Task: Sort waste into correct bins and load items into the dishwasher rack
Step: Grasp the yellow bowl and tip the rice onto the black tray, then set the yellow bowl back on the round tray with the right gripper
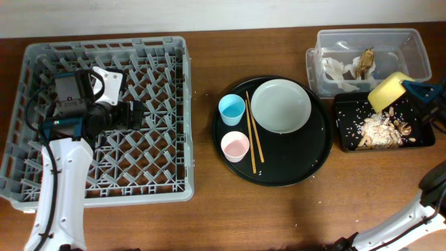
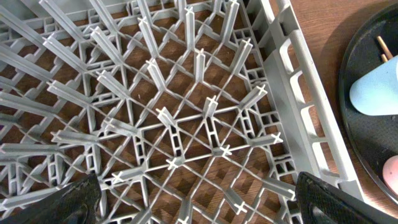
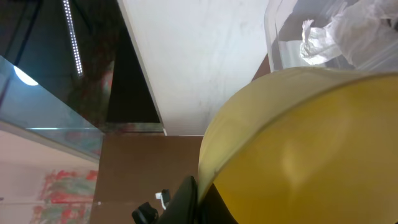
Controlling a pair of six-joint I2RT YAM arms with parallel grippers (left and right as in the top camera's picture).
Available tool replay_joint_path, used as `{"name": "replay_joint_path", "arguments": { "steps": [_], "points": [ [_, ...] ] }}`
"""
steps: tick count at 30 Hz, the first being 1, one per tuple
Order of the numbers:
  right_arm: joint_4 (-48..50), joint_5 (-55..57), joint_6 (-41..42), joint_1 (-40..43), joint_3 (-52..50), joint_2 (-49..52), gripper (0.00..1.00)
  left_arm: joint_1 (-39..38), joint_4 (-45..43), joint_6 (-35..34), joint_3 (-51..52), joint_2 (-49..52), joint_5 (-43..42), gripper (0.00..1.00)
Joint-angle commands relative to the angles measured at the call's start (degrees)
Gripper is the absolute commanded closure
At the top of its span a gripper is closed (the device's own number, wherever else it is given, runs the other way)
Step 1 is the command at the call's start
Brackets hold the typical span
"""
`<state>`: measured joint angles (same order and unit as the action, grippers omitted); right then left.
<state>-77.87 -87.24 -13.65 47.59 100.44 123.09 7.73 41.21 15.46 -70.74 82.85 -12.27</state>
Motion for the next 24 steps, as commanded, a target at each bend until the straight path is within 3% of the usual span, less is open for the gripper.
{"name": "replay_joint_path", "arguments": {
  "steps": [1,3,5,8,9,12,14,16,20,24],
  "points": [
    [-3.8,-1.7,-6.8,-1.7,0.3,-0.5,0.96,-0.1,0.0,0.5,-0.7,0.0,-1.0,0.0],
    [-6.8,-1.7,-9.0,-5.6,0.3,-0.6,0.96,-0.1,0.0,0.5,-0.7,0.0,-1.0,0.0],
    [-19.5,-0.7,-24.9,-15.2,0.3,-2.6,0.96,-0.1,0.0,0.5,-0.7,0.0,-1.0,0.0],
    [-18.3,15.8,-26.2,-35.6,0.2,-4.5,0.96,-0.1,0.0,0.5,-0.7,0.0,-1.0,0.0],
    [-16.8,22.5,-24.0,-41.4,0.2,-4.5,0.96,-0.1,0.0,0.5,-0.7,0.0,-1.0,0.0],
    [-2.3,54.3,8.0,-51.4,0.2,-4.5,0.96,-0.1,0.0,0.5,-0.7,0.0,-1.0,0.0],
    [-1.5,65.2,17.5,-53.0,0.2,-4.5,0.96,-0.1,0.0,0.5,-0.7,0.0,-1.0,0.0],
    [-4.0,72.2,20.9,-54.8,0.2,-4.5,0.96,-0.1,0.0,0.5,-0.7,0.0,-1.0,0.0],
    [-5.9,74.4,21.8,-59.3,0.2,-6.2,0.96,-0.1,0.0,0.5,-0.7,0.0,-1.0,0.0],
    [-10.4,79.8,27.2,-59.3,0.2,-16.5,0.96,-0.1,0.0,0.5,-0.7,0.0,-1.0,0.0]
  ]
}}
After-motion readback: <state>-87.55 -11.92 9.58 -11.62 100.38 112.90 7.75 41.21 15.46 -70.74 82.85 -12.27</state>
